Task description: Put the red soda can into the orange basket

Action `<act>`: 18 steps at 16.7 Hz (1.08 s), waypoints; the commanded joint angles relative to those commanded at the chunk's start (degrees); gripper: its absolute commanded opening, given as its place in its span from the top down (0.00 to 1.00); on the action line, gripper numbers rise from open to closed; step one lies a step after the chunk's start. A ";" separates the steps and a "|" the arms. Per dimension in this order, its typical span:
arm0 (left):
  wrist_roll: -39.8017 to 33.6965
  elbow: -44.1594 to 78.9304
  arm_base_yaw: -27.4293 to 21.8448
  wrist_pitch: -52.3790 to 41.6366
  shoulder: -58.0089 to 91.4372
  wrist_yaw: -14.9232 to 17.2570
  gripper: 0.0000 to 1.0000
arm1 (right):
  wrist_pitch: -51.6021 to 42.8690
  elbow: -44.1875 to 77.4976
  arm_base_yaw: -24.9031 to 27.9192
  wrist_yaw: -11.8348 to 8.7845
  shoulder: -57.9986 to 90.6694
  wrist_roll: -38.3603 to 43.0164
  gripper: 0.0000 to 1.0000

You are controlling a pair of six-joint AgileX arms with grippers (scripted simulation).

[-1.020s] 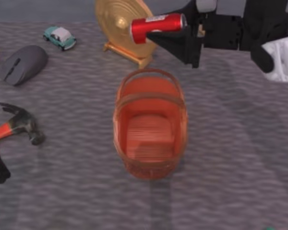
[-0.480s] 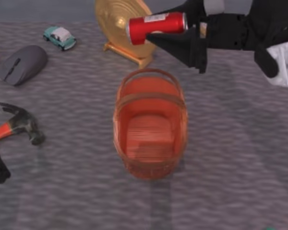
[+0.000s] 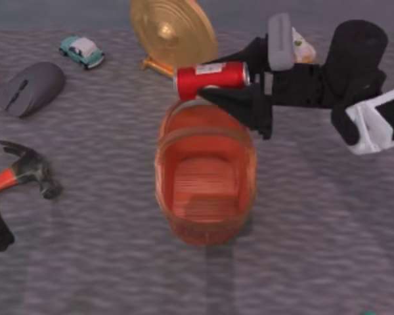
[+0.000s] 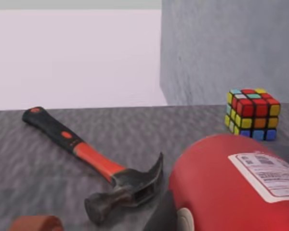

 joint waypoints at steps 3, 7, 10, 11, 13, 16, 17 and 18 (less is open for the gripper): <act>0.00 0.00 0.00 0.00 0.00 0.00 0.00 | 4.16 -1.33 0.17 0.13 3.31 -0.09 1.00; 0.00 0.00 0.00 0.00 0.00 0.00 0.00 | 4.34 -1.41 0.18 0.15 3.47 -0.10 1.00; 0.00 0.00 0.00 0.00 0.00 0.00 0.00 | 4.34 -1.41 0.18 0.15 3.47 -0.10 0.77; 0.00 0.00 0.00 0.00 0.00 0.00 0.00 | 4.34 -1.41 0.18 0.15 3.47 -0.10 0.70; 0.00 0.00 0.00 0.00 0.00 0.00 0.00 | 4.34 -1.41 0.18 0.15 3.47 -0.10 0.55; 0.00 0.00 0.00 0.00 0.00 0.00 0.00 | 4.34 -1.41 0.18 0.15 3.47 -0.10 0.32; 0.00 0.00 0.00 0.00 0.00 0.00 0.00 | 4.34 -1.41 0.18 0.15 3.47 -0.10 0.25; 0.00 0.00 0.00 0.00 0.00 0.00 0.00 | 4.34 -1.41 0.18 0.15 3.47 -0.10 0.17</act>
